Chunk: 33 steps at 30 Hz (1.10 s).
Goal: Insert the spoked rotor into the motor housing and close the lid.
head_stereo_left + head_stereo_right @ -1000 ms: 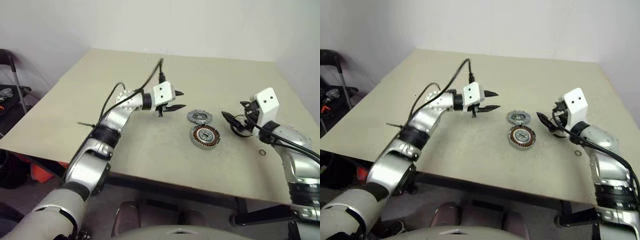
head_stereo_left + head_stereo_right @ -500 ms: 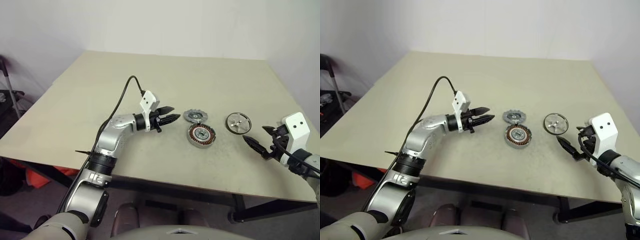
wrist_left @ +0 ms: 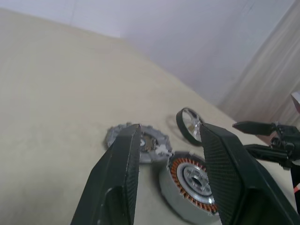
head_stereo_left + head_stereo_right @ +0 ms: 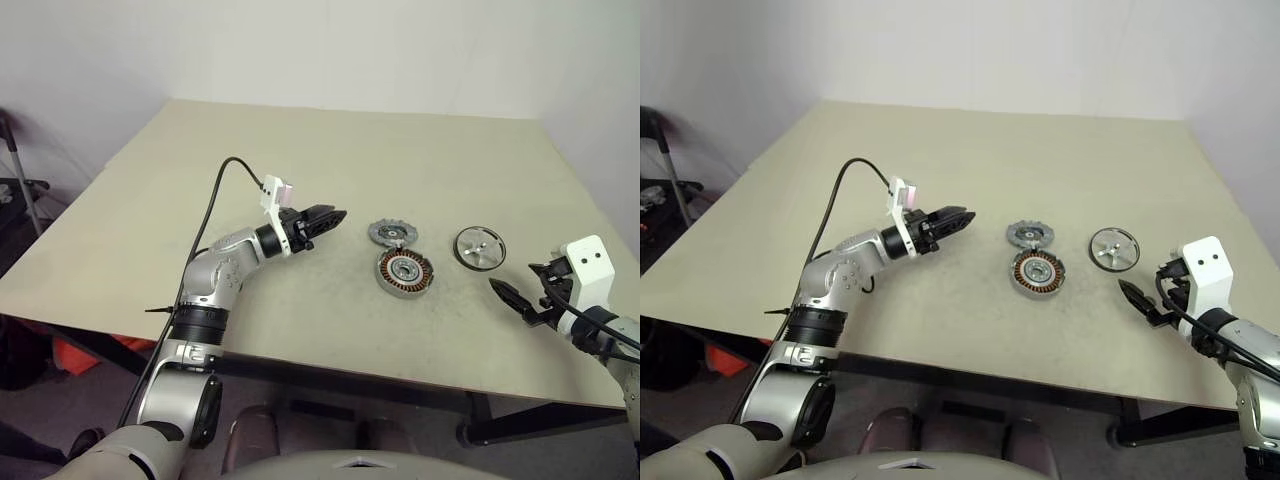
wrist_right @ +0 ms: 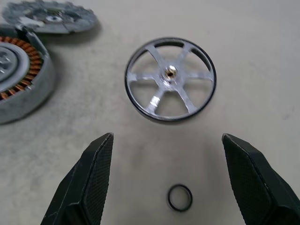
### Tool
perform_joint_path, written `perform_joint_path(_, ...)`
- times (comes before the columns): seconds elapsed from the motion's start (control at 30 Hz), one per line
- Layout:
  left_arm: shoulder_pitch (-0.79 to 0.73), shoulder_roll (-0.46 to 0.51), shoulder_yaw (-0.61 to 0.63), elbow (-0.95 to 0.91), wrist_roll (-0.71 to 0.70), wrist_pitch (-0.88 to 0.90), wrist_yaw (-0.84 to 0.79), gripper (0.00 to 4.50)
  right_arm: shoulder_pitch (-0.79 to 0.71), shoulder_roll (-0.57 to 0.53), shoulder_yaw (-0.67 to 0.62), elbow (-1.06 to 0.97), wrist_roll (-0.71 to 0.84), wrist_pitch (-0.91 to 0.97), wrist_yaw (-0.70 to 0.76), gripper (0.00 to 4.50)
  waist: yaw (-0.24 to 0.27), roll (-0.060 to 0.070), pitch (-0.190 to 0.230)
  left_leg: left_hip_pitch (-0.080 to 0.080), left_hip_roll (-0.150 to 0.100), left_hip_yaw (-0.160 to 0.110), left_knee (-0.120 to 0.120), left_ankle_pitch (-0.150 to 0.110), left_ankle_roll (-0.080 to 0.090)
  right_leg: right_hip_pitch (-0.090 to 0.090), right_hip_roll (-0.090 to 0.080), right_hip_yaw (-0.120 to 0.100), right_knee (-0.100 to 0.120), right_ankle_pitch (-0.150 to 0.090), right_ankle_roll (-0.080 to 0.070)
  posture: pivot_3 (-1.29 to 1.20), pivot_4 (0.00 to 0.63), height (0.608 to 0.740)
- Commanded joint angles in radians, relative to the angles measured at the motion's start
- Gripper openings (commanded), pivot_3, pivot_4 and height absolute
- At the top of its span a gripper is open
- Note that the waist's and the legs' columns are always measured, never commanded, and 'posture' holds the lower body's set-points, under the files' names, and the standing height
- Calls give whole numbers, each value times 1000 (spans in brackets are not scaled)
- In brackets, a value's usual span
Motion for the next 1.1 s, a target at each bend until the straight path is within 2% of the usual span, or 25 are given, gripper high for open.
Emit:
perform_joint_path(0.03,-4,33,-59,-28,80,-80,2,2097,-16,-5,-12,-7,-3,-25,-7,4167,0,0,0,0,0,0,0,0,0,0,0,0,0,0,0,0,0,740)
perform_joint_path(0.17,-12,75,-125,-7,174,-159,2,2097,-20,4,-12,27,-10,-29,-25,4167,0,0,0,0,0,0,0,0,0,0,0,0,0,0,0,0,0,740)
perform_joint_path(0.27,-14,84,-134,7,191,-185,-2,2124,-20,9,-3,35,-10,-34,-26,3293,0,1,0,0,0,0,0,0,0,0,0,0,0,0,0,0,0,740)
perform_joint_path(0.93,-28,94,-140,32,237,-223,-6,2124,9,37,15,150,-36,-57,-36,3293,0,1,-1,1,0,0,0,0,0,1,0,0,1,0,0,0,0,740)
perform_joint_path(1.03,-28,90,-142,29,244,-227,-5,2124,4,39,20,171,-42,-61,-38,2704,0,1,-1,2,0,0,1,0,0,2,0,0,1,0,0,0,0,740)
perform_joint_path(1.1,-30,90,-142,31,248,-232,-4,2124,-1,41,23,178,-41,-62,-39,2023,0,1,-1,2,-1,0,1,0,0,3,-1,0,1,0,0,0,0,740)
